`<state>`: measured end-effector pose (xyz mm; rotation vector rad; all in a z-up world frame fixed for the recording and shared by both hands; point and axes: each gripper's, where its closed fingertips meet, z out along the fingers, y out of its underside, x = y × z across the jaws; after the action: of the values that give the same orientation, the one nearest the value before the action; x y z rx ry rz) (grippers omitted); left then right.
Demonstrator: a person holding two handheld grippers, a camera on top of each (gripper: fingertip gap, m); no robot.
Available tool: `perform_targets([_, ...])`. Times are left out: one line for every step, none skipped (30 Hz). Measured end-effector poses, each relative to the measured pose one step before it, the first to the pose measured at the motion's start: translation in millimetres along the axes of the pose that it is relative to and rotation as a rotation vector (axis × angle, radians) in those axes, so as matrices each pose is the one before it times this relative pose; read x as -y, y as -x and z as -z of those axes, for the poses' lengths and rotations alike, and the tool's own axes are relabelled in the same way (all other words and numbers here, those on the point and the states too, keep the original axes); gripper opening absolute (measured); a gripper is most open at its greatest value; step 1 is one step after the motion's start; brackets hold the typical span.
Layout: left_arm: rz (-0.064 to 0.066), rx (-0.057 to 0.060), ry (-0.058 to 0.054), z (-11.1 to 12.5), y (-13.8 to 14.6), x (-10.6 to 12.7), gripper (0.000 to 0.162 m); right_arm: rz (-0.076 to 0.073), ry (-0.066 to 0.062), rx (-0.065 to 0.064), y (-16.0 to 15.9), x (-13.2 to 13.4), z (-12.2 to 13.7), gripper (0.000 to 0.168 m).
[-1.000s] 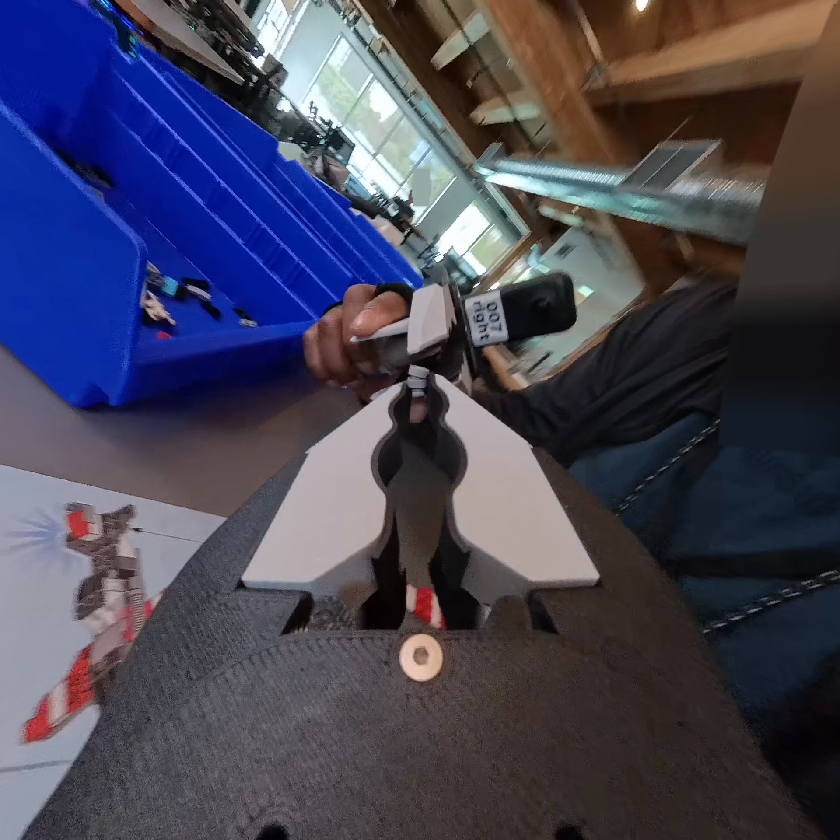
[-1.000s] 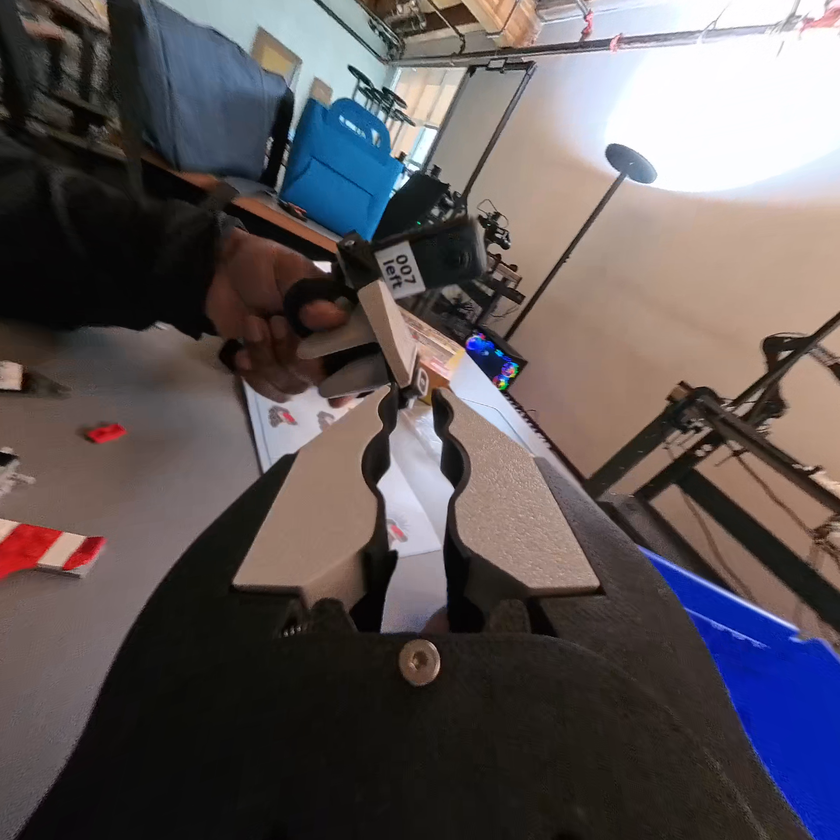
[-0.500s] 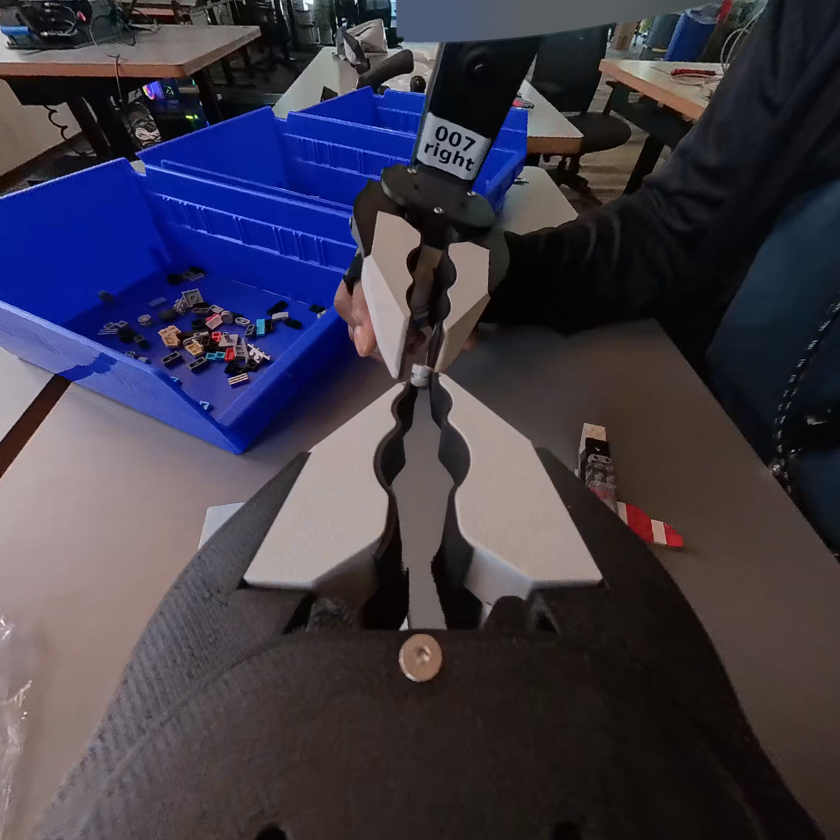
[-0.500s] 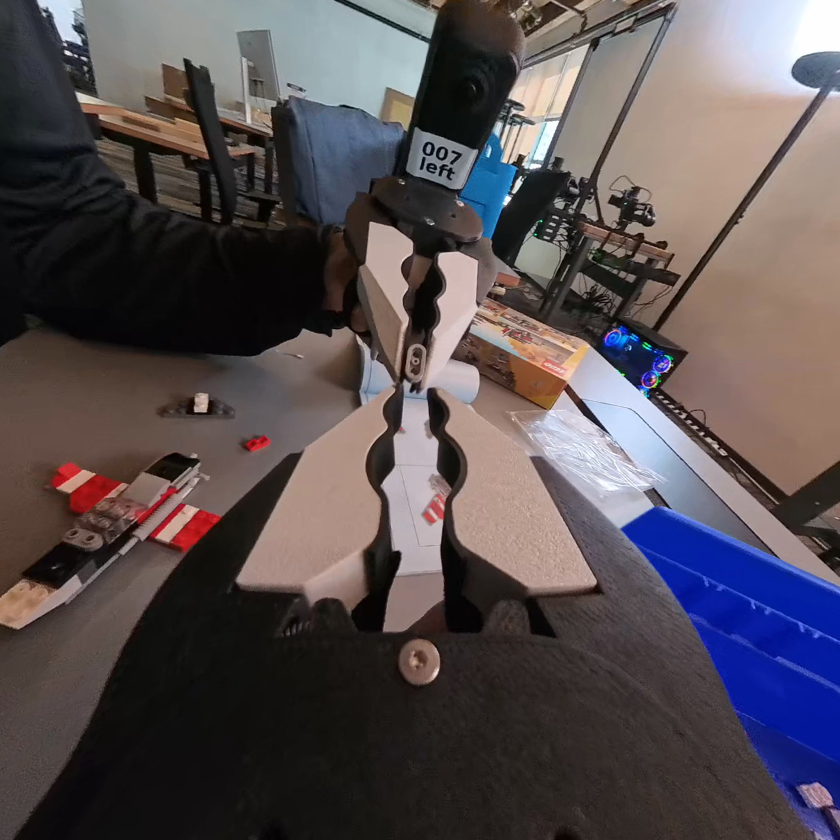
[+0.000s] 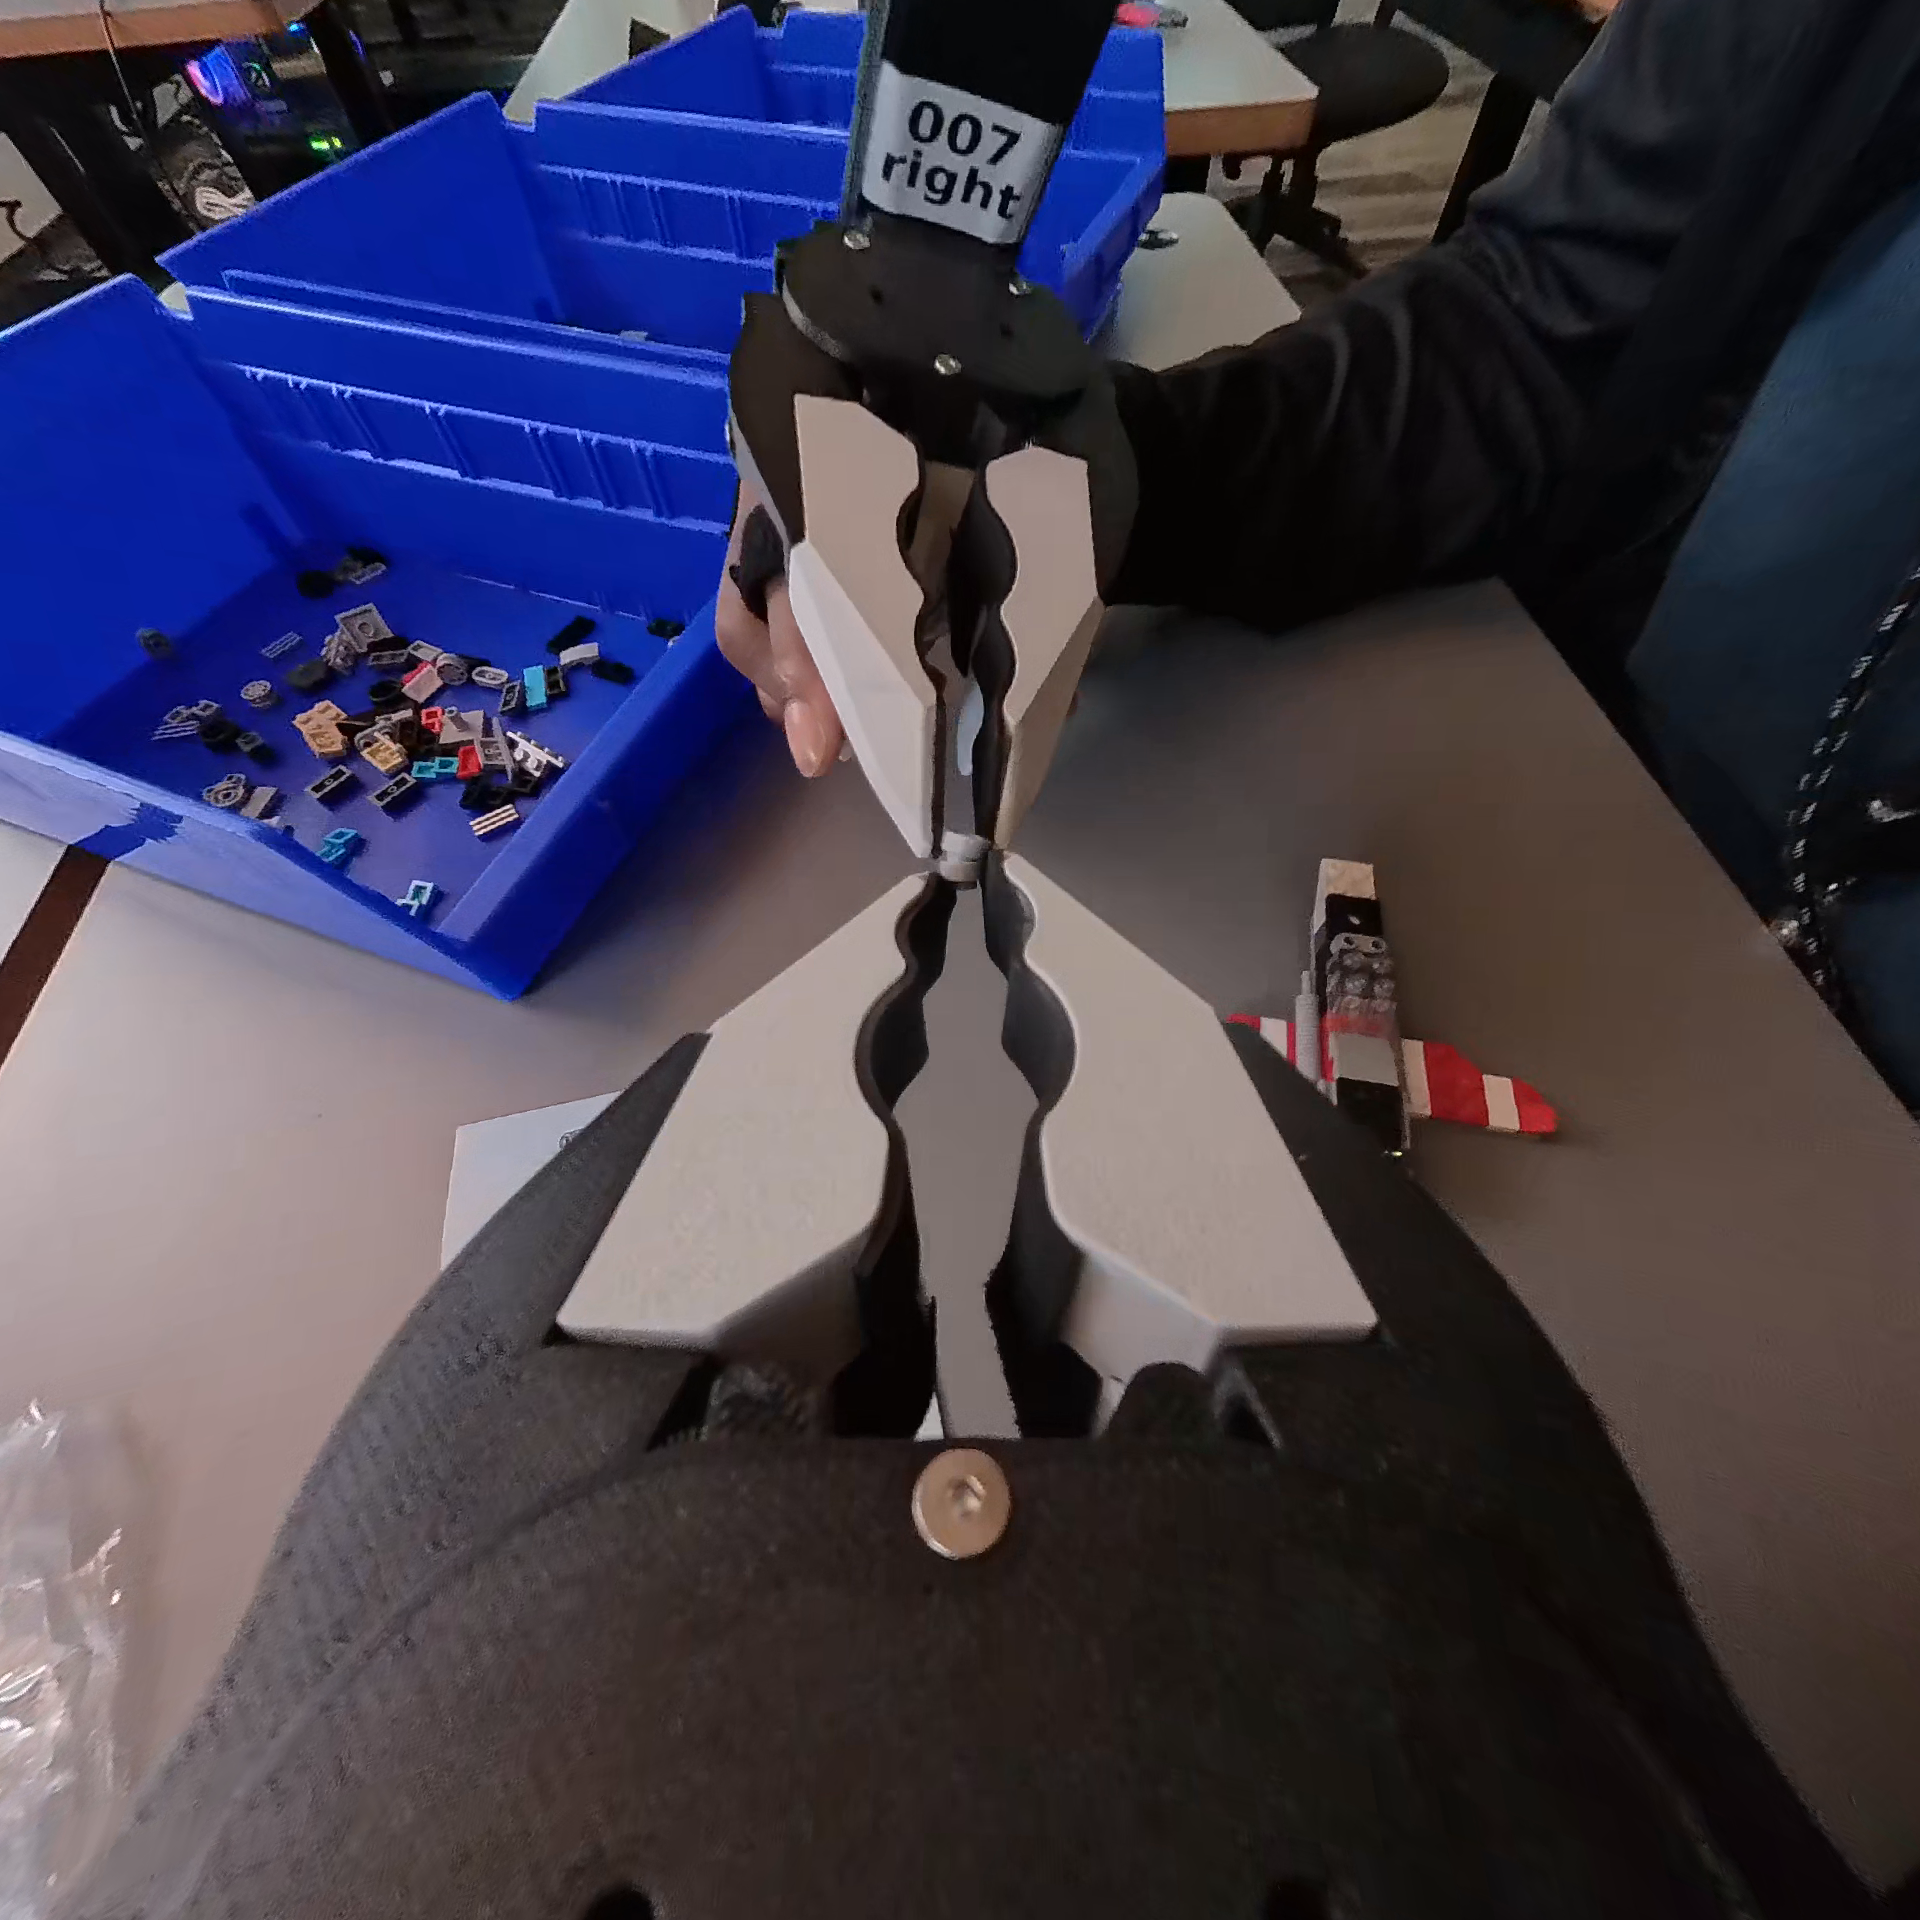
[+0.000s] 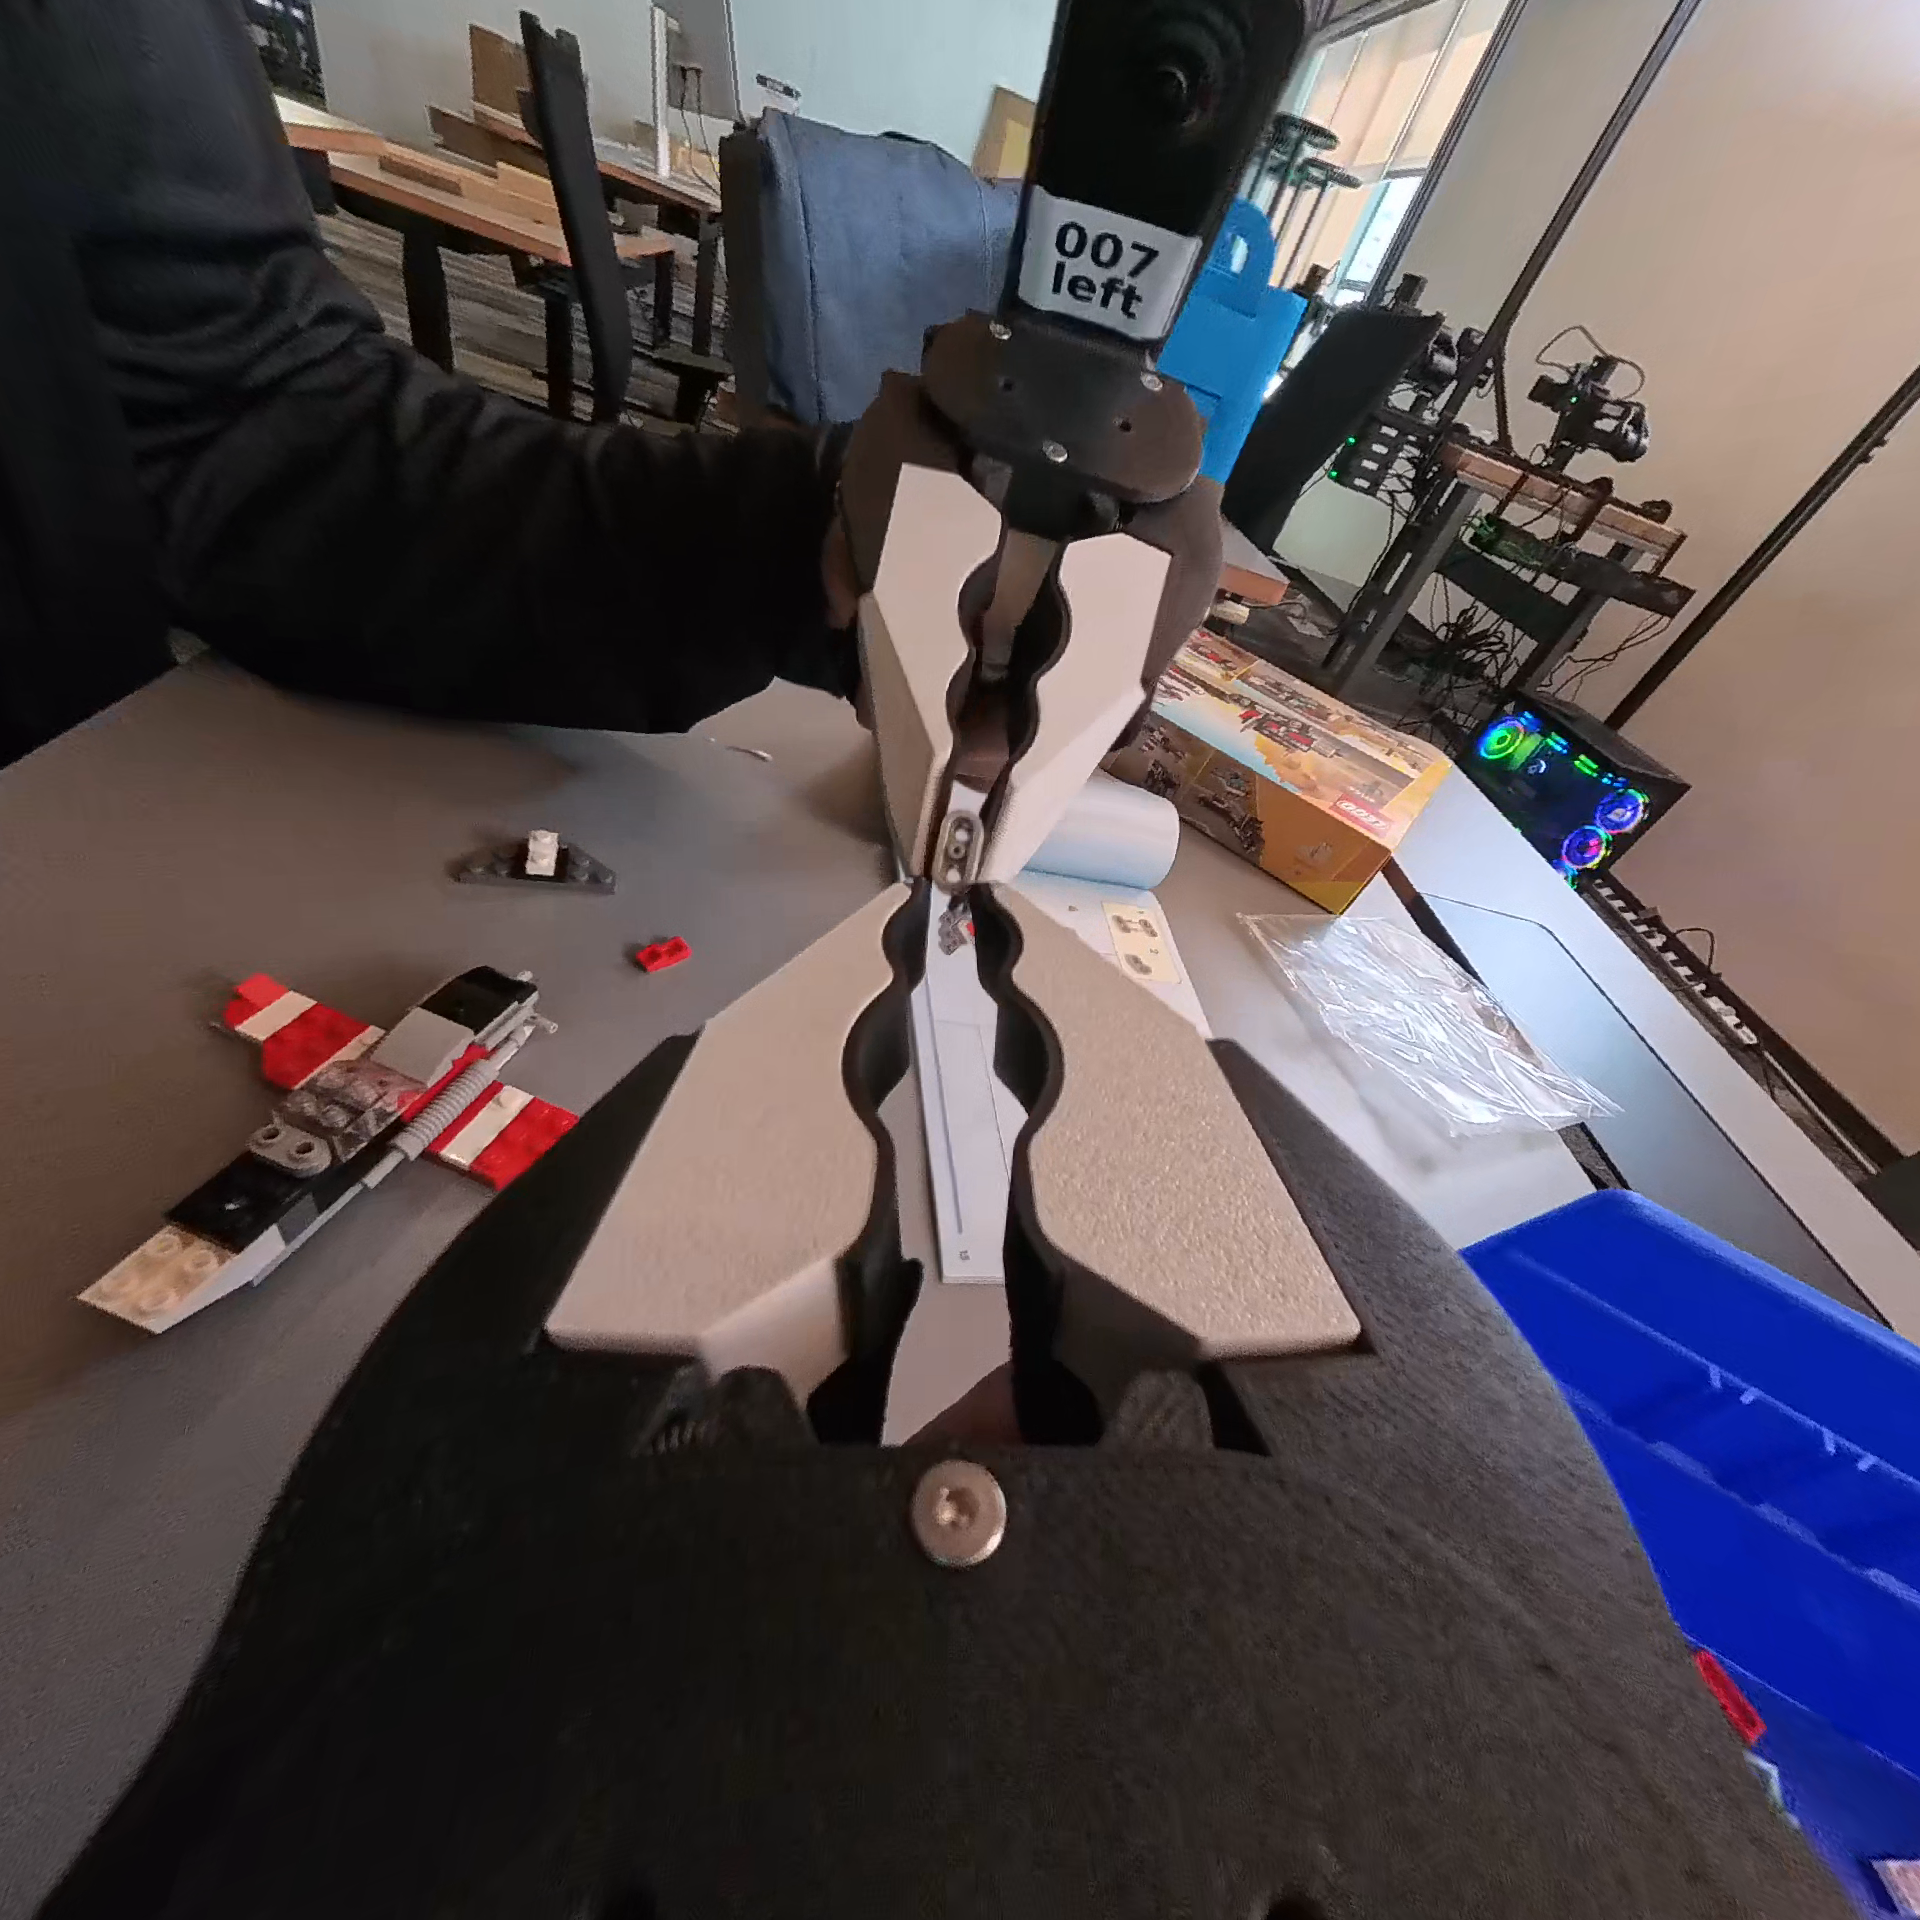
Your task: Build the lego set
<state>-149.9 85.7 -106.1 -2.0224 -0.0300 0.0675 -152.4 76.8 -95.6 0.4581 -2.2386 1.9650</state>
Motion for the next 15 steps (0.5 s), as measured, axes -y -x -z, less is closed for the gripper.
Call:
perform_targets([-0.0073,0.0058,0.0119,-0.75,0.33,-1.39,0.007,-0.0033,-0.0004,0.001,-0.23,-0.29,0.33,0.008])
perform_targets([-0.0064,0.0035,0.0092,-0.58,-0.04,-0.95,0.007,-0.0045,-0.0014,0.0041,0.34,0.07,0.28,0.009])
perform_targets([-0.0039,-0.0013,0.0039,-0.39,-0.55,-0.39,0.007,-0.0042,-0.0003,0.0041,0.35,-0.01,-0.05,0.01])
perform_targets([-0.0005,-0.0045,-0.0016,-0.32,-0.82,0.24,0.007,0.0005,-0.0006,0.0028,0.62,0.18,-0.17,0.01])
perform_targets([0.0003,-0.0059,-0.0021,-0.33,-0.85,0.17,0.007,0.0023,-0.0004,0.0042,1.09,0.44,-0.5,0.01])
perform_targets([0.0006,-0.008,-0.0009,-0.32,-1.28,-0.18,0.007,0.0016,0.0016,0.0072,1.42,0.22,-0.43,0.01])
perform_targets([0.0007,-0.0074,0.0006,-0.13,-1.21,-0.43,0.007,0.0019,0.0027,0.0045,1.02,0.08,-0.36,0.01])
perform_targets([-0.0003,-0.0047,0.0003,-0.07,-0.74,-0.22,0.007,0.0015,0.0026,0.0057,1.04,0.02,-0.24,0.01])
perform_targets([-0.0002,-0.0038,0.0012,-0.13,-0.62,-0.17,0.007,-0.0003,0.0026,0.0062,1.14,0.0,-0.23,0.009])
perform_targets([-0.0015,-0.0021,0.0011,-0.13,-0.5,-0.14,0.007,-0.0009,0.002,0.0034,0.51,-0.01,-0.23,0.008])
perform_targets([-0.0014,-0.001,0.0009,-0.16,-0.25,-0.11,0.007,-0.001,0.0025,0.0021,0.14,-0.15,-0.17,0.008])
perform_targets([-0.001,-0.0011,0.001,-0.02,-0.19,-0.32,0.007,0.0013,0.0027,0.0022,0.47,-0.1,-0.34,0.008])
perform_targets([0.0,-0.0018,0.0014,-0.08,-0.16,-0.33,0.007,0.0043,0.0045,-0.0007,0.02,-0.2,-0.22,0.008])
perform_targets([0.0022,0.0025,0.0019,0.07,0.69,-0.37,0.007,0.0124,0.0072,-0.0099,-1.15,-0.51,-0.25,0.008])
perform_targets([0.0056,0.0059,0.0014,0.2,1.44,-0.41,0.007,0.0161,0.0084,-0.0134,-1.51,-0.53,-0.19,0.008])
